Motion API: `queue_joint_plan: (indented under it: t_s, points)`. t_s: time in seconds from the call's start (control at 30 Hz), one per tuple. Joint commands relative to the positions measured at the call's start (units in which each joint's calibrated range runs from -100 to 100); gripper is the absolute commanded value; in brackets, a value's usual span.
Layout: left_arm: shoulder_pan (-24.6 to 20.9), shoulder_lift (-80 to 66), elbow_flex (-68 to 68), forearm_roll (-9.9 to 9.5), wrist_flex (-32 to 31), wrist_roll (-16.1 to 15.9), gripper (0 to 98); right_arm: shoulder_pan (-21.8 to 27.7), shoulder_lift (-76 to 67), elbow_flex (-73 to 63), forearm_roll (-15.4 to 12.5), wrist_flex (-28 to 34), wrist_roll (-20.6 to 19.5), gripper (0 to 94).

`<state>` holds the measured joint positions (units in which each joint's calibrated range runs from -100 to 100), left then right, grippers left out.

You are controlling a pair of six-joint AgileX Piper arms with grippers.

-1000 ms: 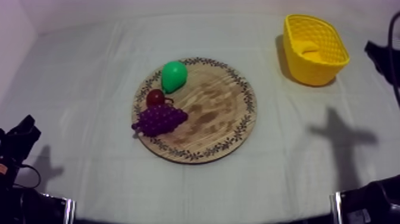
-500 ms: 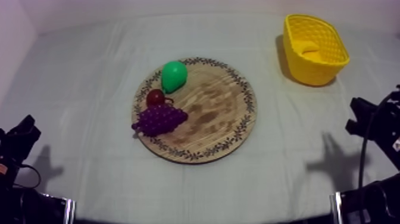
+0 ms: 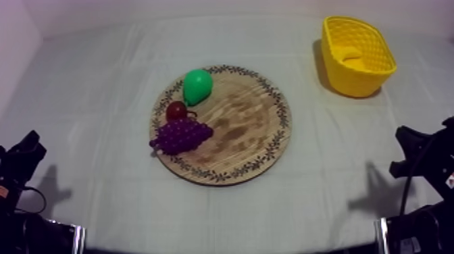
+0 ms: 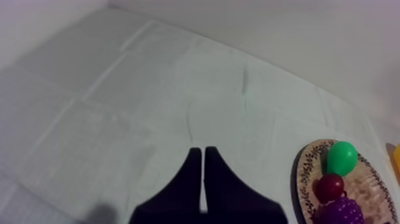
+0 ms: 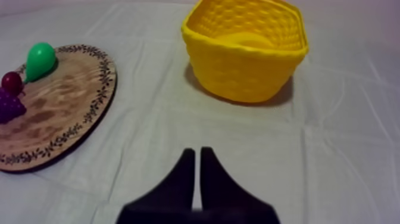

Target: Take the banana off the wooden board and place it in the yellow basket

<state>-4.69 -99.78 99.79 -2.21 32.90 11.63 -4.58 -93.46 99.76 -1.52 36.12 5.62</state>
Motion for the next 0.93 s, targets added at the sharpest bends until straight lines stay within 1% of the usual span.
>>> queue_joint_plan:
  t_s: [0.0,0.33,0.9]
  points:
    - [0.0,0.0,0.0,0.03,0.0,0.0,0.1,0.1,-1.4,0.0,0.1,1.0,0.7,0.4]
    - [0.0,0.0,0.0,0.03,0.0,0.0,0.1,0.1,-2.3,0.0,0.3,1.8,2.4,0.3]
    - [0.0,0.0,0.0,0.03,0.0,0.0,0.1,0.1,-2.3,0.0,0.3,1.9,2.8,0.3]
